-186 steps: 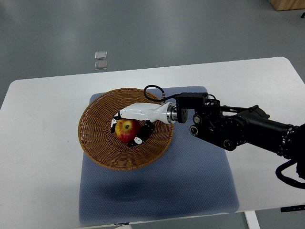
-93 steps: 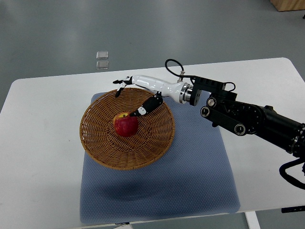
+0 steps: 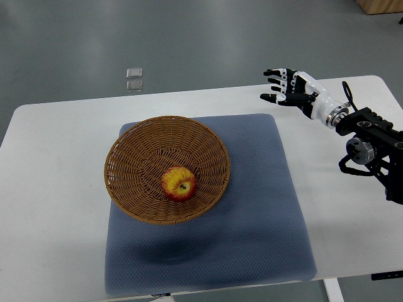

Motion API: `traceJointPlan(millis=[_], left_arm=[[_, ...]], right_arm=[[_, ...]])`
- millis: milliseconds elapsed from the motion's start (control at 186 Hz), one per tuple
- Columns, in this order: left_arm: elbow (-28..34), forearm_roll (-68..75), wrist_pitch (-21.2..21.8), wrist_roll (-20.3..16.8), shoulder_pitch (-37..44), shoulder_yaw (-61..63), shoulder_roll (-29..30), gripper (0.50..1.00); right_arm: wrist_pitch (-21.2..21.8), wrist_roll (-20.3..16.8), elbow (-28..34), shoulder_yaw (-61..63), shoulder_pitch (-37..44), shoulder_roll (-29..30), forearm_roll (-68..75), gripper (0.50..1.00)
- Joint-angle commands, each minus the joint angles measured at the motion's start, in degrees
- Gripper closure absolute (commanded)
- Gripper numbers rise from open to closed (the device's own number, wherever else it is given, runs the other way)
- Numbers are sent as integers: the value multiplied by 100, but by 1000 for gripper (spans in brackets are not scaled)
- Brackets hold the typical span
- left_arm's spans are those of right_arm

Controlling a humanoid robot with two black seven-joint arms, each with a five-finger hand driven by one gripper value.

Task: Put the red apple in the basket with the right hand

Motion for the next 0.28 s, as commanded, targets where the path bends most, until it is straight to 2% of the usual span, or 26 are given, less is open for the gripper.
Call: traceJointPlan(millis=[0,11,16,275], left_arm=[[1,0,0,0,-1,3,0,500],[1,0,0,0,-1,3,0,500],[1,0,0,0,-1,3,0,500],[-7,0,0,0,-1,-6,0,500]], right_arm=[[-183,-250,-213,-3,-42,23,562,589],[-183,-250,-213,-3,-42,23,562,589],[-270,-380,-257,-29,-68,31,962,587],[-262,-320,-231,-12,-209,66,1256,579]])
